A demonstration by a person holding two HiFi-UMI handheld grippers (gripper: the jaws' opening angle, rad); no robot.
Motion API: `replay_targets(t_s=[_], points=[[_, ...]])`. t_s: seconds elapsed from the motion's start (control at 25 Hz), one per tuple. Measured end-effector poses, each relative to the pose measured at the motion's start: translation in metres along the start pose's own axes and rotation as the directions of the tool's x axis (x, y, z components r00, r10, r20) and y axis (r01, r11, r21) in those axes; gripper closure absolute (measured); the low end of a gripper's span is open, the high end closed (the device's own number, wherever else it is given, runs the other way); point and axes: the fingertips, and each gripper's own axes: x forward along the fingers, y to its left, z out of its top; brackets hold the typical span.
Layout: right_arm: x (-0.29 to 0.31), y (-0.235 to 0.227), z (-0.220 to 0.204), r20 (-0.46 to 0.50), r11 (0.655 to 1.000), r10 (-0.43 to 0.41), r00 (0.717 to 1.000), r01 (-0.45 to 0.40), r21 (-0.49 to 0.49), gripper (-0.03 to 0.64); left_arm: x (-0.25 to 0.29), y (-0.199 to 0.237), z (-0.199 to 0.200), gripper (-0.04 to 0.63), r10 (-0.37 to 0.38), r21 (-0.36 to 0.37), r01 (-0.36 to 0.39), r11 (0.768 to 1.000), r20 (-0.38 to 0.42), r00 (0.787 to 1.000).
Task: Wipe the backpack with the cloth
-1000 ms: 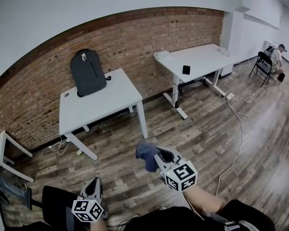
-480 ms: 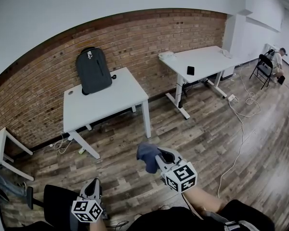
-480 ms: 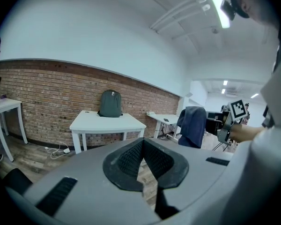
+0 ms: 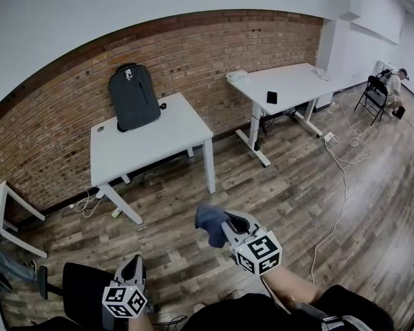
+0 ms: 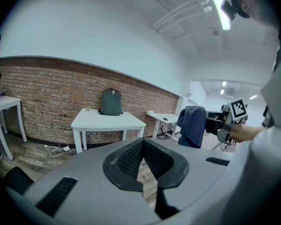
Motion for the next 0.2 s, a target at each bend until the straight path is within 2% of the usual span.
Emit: replay_targets(t_s=[0.2], points=[[-0.0033,0.0082,0.002,0.004,1.0,-0.004,1.0,0.004,-0.003,0.597,-0.0078,0.0028,-0.0023,0.6,-0.005,-0.003,0.005,1.0,-0.002,1.0]])
